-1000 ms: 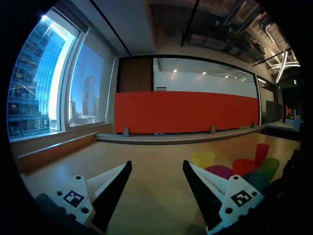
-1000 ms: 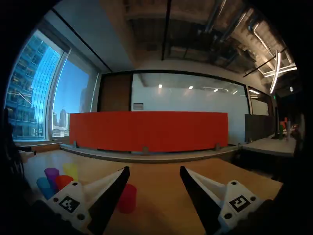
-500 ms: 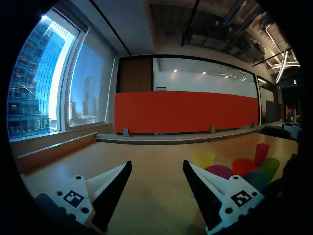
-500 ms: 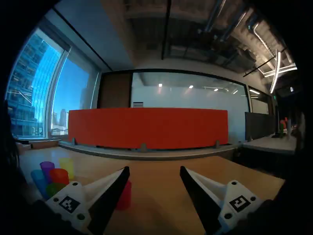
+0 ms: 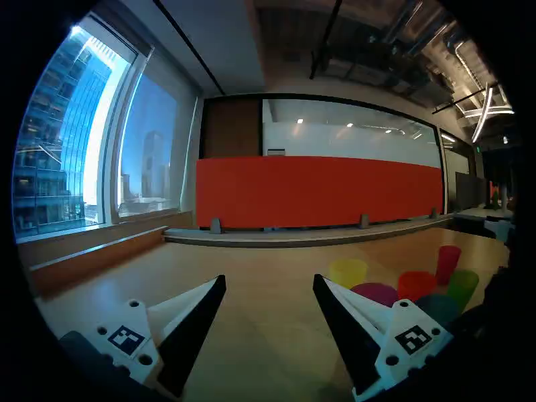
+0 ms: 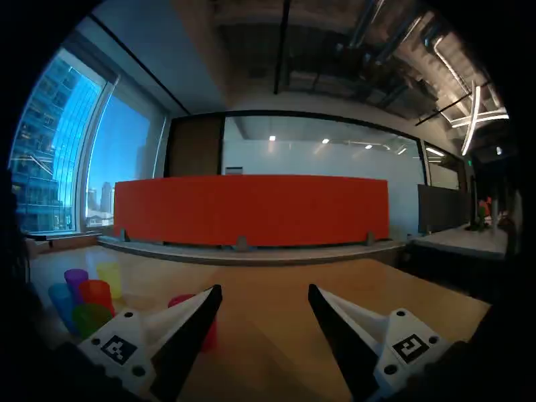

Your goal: Pour water

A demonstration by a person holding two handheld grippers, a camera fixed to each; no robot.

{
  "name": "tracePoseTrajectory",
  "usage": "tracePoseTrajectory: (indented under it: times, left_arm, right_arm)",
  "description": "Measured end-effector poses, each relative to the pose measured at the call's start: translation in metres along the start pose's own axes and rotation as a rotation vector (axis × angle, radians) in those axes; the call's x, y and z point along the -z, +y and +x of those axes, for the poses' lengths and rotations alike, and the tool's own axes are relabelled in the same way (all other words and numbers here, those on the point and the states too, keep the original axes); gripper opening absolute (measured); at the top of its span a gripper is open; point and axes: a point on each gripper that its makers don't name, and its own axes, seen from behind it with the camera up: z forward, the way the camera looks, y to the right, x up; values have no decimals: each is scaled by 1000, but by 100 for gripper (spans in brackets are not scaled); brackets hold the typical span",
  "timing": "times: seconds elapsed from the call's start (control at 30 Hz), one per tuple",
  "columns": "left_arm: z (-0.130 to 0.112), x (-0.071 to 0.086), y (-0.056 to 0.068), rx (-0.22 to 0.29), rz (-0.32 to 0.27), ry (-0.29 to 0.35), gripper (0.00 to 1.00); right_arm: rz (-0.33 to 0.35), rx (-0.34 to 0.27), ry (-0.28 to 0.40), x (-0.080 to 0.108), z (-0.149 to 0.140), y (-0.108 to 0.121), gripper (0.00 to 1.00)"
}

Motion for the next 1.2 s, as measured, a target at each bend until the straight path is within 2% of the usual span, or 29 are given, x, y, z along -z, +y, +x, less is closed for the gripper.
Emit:
tracePoseTrajectory:
  times: [0.37, 1.2]
  left_arm:
    - [0, 0, 0, 0, 0, 0, 97]
    - [0, 0, 0, 0, 0, 0, 97]
  right_arm:
    - [-4, -3, -36, -1, -9, 0, 100]
    - [-7, -4, -40, -1, -10, 1, 100]
